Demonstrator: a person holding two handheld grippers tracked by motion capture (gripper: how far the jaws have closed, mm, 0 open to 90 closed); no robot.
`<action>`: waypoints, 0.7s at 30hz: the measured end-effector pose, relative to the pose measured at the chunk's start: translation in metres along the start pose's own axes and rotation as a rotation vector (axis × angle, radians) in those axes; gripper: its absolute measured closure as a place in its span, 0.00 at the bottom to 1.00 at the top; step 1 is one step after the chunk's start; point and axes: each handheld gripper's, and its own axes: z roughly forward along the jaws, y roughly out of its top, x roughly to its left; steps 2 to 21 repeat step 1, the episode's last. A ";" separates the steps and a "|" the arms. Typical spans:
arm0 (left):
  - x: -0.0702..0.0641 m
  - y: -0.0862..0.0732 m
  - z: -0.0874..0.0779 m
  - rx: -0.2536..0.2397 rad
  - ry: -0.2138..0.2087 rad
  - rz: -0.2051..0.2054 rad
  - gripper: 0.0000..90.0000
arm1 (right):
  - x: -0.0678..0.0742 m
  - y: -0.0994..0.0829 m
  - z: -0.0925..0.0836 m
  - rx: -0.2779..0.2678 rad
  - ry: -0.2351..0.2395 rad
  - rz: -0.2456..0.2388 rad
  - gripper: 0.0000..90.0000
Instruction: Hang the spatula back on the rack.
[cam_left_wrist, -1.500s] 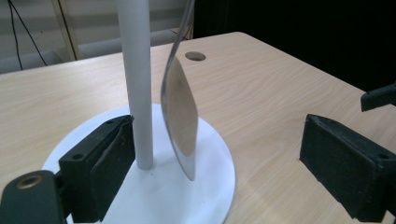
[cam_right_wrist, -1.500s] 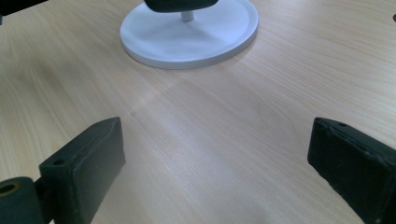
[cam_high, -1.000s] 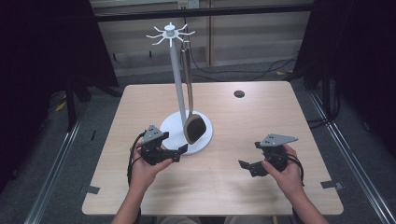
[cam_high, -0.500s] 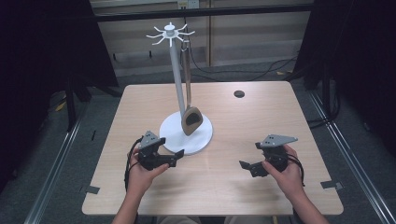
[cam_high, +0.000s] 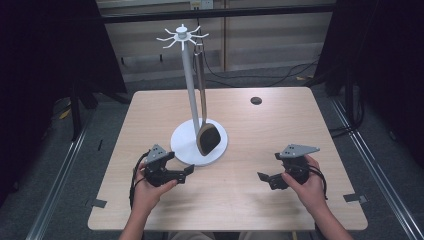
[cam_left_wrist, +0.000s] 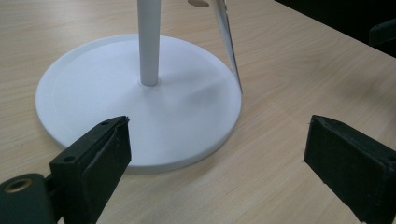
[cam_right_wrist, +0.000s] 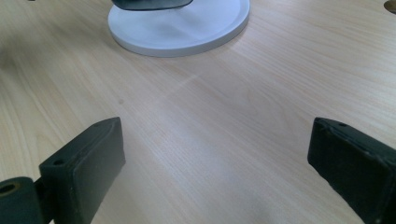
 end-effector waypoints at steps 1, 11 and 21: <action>0.001 -0.001 0.000 0.002 0.002 0.003 0.08 | -0.001 0.000 0.000 0.000 -0.001 0.001 0.04; 0.001 -0.001 0.000 0.002 0.002 0.003 0.08 | -0.001 0.000 0.000 0.000 -0.001 0.001 0.04; 0.001 -0.001 0.000 0.002 0.002 0.003 0.08 | -0.001 0.000 0.000 0.000 -0.001 0.001 0.04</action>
